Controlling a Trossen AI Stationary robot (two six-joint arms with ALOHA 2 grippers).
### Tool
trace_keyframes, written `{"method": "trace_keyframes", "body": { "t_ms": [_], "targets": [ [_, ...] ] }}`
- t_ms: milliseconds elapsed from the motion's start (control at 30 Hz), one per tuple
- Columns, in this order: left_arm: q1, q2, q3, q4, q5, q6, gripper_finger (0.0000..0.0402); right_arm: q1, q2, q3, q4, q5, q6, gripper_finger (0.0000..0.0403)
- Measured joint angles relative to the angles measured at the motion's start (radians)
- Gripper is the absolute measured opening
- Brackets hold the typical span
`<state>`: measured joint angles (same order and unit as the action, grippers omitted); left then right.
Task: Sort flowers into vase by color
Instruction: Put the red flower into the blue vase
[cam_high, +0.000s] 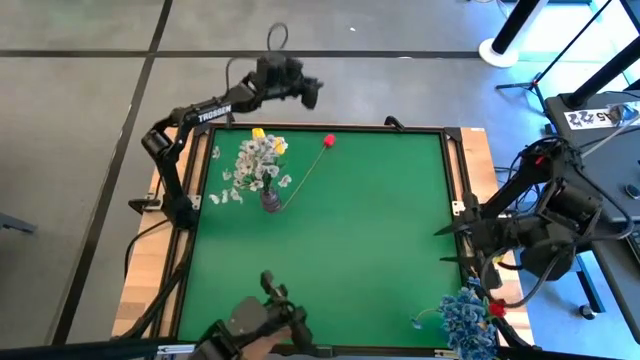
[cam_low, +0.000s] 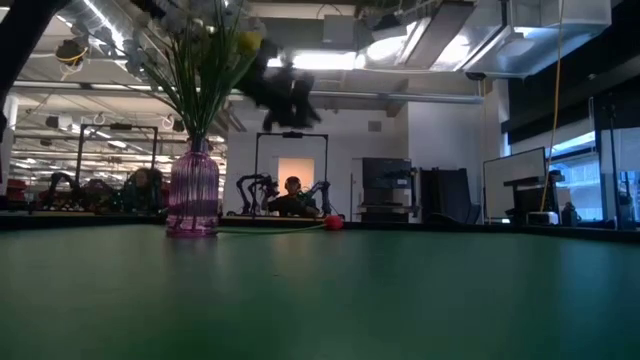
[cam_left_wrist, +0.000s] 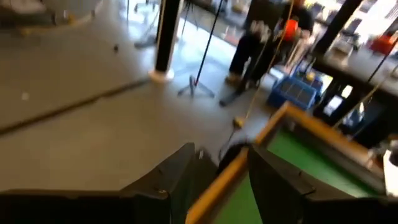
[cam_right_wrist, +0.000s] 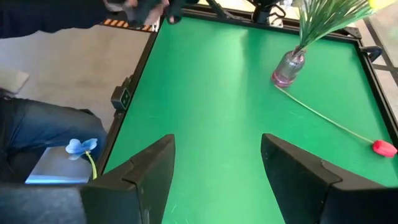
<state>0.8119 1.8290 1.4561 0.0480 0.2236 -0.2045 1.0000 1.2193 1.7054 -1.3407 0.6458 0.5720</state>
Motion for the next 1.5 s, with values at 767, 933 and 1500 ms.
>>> {"method": "trace_keyframes", "body": {
  "t_ms": [767, 933, 1500],
  "targets": [
    [-0.347, 0.0, -0.643, 0.302, -0.402, 0.021, 0.0144, -0.001, 0.081, 0.0, 0.01, 0.063, 0.006, 0.0237],
    [-0.358, 0.0, -0.694, 0.321, -0.408, -0.032, 0.0144, -0.001, 0.081, 0.0, 0.011, 0.063, 0.006, 0.0237],
    [-0.385, 0.06, -0.768, 0.468, -0.317, -0.032, 0.0135, -0.001, 0.081, 0.0, 0.013, 0.062, 0.006, 0.0237]
  ]
}}
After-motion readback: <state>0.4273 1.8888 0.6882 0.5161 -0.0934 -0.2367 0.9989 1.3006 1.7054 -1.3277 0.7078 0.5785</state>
